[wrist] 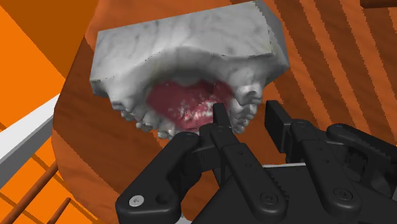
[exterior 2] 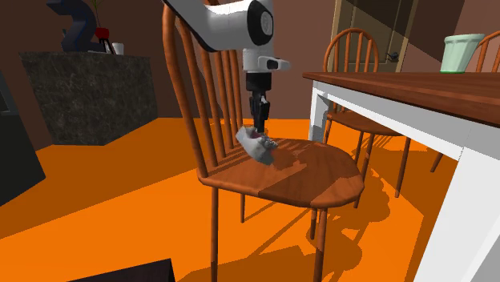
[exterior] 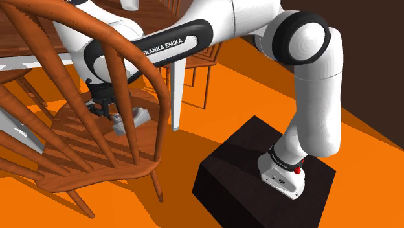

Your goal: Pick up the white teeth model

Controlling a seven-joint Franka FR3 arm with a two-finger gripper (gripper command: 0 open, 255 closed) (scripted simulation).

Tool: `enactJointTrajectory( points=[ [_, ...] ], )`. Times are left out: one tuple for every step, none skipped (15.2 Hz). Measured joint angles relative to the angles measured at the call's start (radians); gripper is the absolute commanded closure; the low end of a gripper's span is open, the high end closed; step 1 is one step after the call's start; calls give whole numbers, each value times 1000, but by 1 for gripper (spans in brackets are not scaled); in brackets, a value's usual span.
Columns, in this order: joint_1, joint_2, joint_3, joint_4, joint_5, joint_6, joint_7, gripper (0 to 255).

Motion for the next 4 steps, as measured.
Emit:
enactJointTrajectory(
  points=[
    [0,-4,1,10,2,-13,-2,255],
    [1,-5,2,22,4,-26,-5,255],
    [0,-12,4,25,7,-36,-6,255],
    [0,-14,5,31,9,-44,-8,255]
  ],
)
